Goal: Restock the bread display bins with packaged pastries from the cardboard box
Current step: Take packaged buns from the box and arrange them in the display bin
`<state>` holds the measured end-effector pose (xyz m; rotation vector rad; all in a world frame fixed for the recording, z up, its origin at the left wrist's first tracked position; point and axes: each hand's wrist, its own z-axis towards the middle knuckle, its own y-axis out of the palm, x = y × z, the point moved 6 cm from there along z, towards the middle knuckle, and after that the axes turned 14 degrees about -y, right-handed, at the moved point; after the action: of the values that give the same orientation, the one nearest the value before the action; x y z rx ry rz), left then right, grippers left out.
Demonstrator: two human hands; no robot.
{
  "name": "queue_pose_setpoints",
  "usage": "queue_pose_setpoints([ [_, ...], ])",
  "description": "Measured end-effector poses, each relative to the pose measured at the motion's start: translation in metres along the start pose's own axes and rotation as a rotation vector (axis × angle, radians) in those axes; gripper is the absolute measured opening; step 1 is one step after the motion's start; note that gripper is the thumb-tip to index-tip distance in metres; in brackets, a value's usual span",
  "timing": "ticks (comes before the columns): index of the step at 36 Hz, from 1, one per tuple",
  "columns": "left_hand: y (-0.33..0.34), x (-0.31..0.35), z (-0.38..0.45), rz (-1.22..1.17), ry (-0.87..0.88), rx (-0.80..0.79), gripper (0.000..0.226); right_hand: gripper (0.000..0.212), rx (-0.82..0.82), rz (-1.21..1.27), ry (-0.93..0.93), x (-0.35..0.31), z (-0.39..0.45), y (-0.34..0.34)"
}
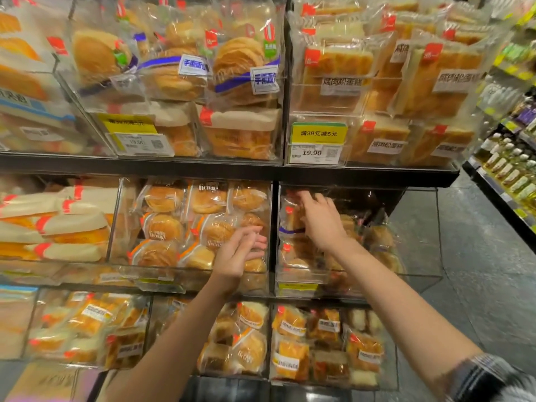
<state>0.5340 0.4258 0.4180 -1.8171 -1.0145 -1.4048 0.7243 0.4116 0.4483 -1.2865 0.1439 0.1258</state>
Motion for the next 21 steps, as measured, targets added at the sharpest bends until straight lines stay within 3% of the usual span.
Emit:
queue_pose_setpoints([
  [3,-0.001,-0.003,0.0,0.02,0.016,0.009,0.015,0.048,0.008,-0.003,-0.035,-0.001,0.0,0.005],
  [5,-0.001,-0.003,-0.001,0.042,0.015,0.021,0.019,0.036,0.06,0.014,-0.034,-0.002,-0.005,0.007],
  [9,-0.001,0.006,-0.012,0.023,-0.046,-0.014,0.016,0.062,0.1,-0.109,0.011,-0.011,-0.019,0.003],
  [11,-0.004,0.014,-0.018,0.012,-0.064,-0.058,0.016,0.066,0.151,-0.051,0.072,-0.013,-0.026,-0.007],
  [18,-0.037,0.008,-0.056,0.206,-0.142,-0.153,0.016,0.038,0.246,0.063,0.106,-0.063,-0.065,-0.051],
  [21,-0.064,-0.007,-0.084,0.364,-0.188,-0.197,0.015,0.04,0.234,0.152,0.106,-0.102,-0.08,-0.059],
])
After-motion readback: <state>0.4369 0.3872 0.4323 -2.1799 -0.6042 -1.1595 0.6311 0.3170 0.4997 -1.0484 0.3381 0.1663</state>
